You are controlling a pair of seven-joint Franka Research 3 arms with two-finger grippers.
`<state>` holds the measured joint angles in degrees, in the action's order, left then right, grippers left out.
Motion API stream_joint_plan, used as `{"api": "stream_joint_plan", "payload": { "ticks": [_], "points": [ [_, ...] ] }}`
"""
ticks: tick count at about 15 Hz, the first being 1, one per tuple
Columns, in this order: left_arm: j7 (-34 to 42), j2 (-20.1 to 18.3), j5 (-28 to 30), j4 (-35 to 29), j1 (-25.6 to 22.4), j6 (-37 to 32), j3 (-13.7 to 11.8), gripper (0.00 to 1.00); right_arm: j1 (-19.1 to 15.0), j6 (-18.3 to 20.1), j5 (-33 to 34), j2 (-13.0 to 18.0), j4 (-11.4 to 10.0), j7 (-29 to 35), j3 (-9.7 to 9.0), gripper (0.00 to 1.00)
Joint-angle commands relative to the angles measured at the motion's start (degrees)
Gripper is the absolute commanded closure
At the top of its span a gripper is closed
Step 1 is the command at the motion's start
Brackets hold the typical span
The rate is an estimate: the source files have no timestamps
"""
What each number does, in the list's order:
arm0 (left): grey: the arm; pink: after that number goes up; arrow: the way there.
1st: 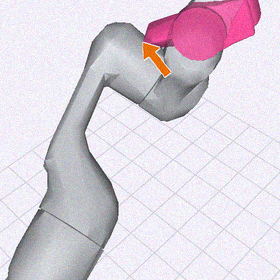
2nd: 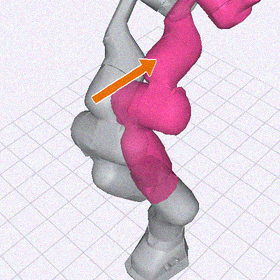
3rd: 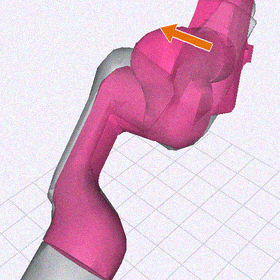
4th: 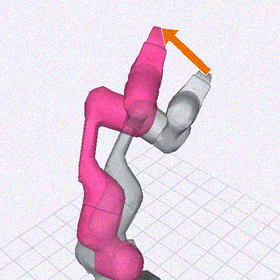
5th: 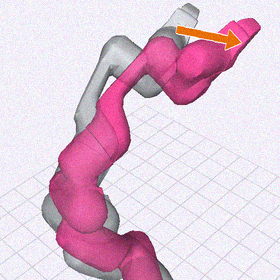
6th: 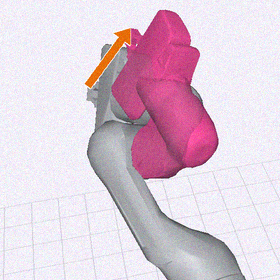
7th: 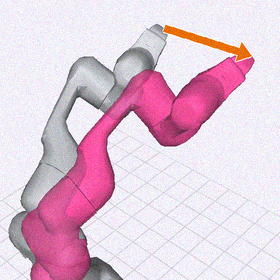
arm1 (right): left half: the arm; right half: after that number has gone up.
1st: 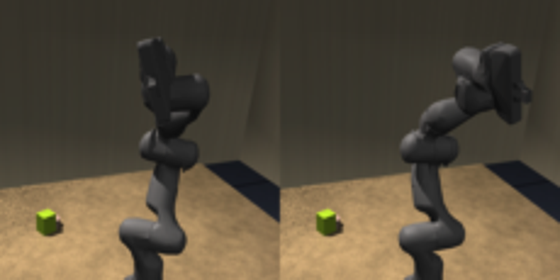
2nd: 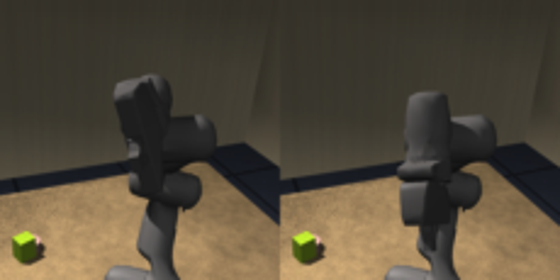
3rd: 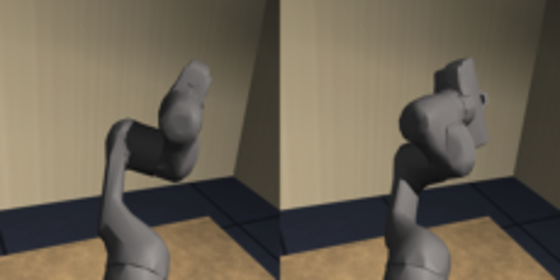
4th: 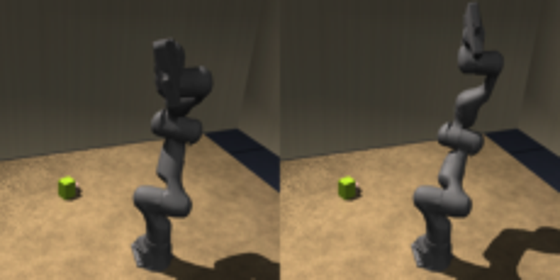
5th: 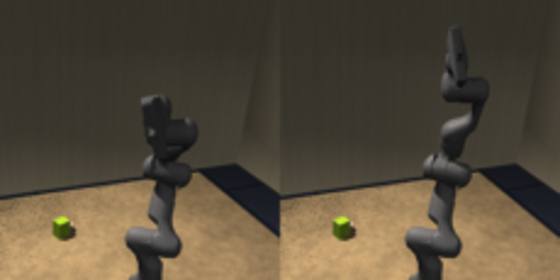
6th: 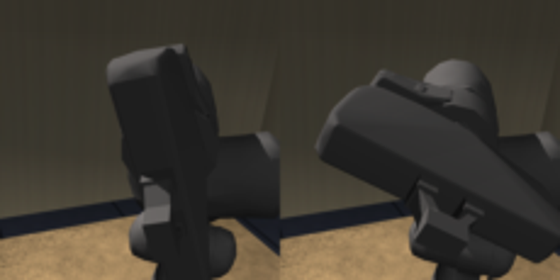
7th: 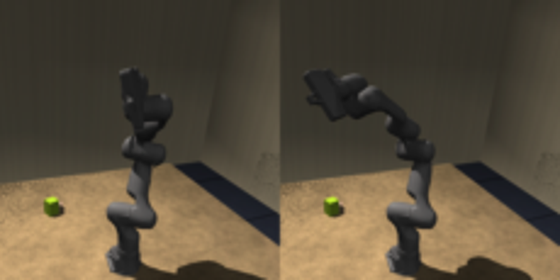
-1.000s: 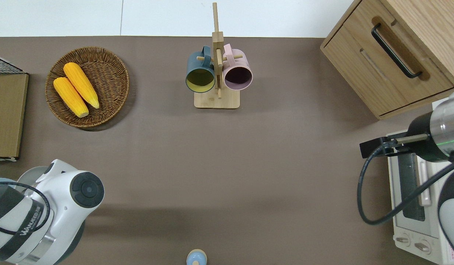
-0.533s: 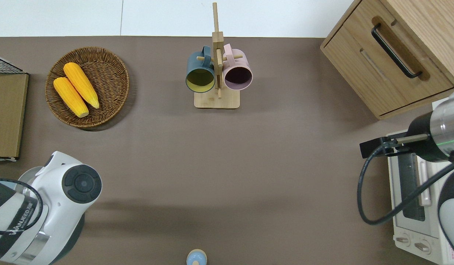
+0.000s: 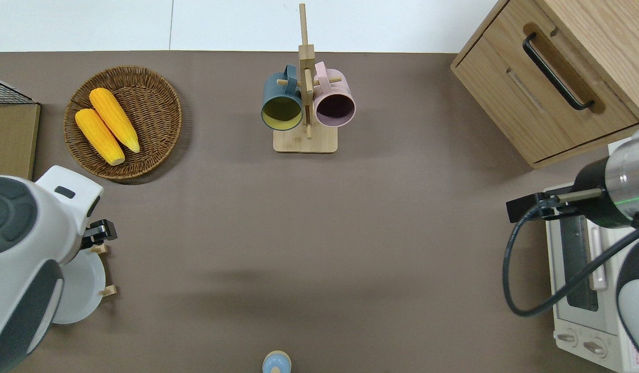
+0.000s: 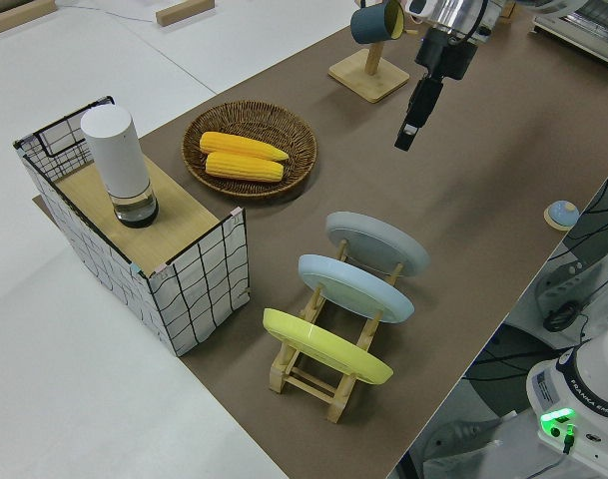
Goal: Pick gray plate from table and place it on lower plate rack with left arm
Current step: 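Open the left gripper and withdraw it from the plate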
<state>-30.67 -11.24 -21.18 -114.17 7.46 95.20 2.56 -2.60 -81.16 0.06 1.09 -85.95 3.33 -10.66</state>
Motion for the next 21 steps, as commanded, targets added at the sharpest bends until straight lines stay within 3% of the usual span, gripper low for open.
{"api": "stream_joint_plan", "payload": {
  "ticks": [1, 7, 10, 13, 15, 16, 20, 21],
  "points": [
    [6.92, 0.96, 10.35, 7.28, 0.10, -2.92, -1.24, 0.00, -0.56, 0.83, -0.59, 0.14, 0.35, 0.01, -0.33, 0.011],
    [18.07, 0.96, 22.58, 13.96, 0.02, -3.01, -2.30, 0.00, -0.56, 0.83, -0.59, 0.14, 0.35, 0.01, -0.33, 0.011],
    [24.42, 0.96, 25.57, 16.16, 0.10, -3.01, -4.58, 0.00, -0.56, 0.83, -0.59, 0.14, 0.35, 0.01, -0.33, 0.011],
    [23.11, 0.87, 25.58, 17.05, -0.16, -3.09, -4.85, 0.00, -0.56, 0.83, -0.59, 0.14, 0.35, -0.08, -0.33, 0.011],
    [14.37, 0.78, 23.14, 17.05, -0.07, -3.27, -4.59, 0.00, -0.56, 0.83, -0.59, 0.14, 0.35, -0.08, -0.33, 0.011],
    [13.45, 0.70, 22.25, 17.05, 0.19, -3.27, -4.59, 0.00, -0.56, 0.83, -0.59, 0.14, 0.35, 0.01, -0.33, 0.011],
    [14.49, 0.52, 21.98, 17.05, 0.19, -3.79, -4.85, 0.00, -0.56, 0.83, -0.59, 0.14, 0.35, -0.08, -0.33, 0.013],
    [17.97, 0.61, 21.71, 17.05, 0.19, -4.41, -4.76, 0.00, -0.56, 0.83, -0.59, 0.14, 0.35, 0.01, -0.33, 0.013]
  ]
}}
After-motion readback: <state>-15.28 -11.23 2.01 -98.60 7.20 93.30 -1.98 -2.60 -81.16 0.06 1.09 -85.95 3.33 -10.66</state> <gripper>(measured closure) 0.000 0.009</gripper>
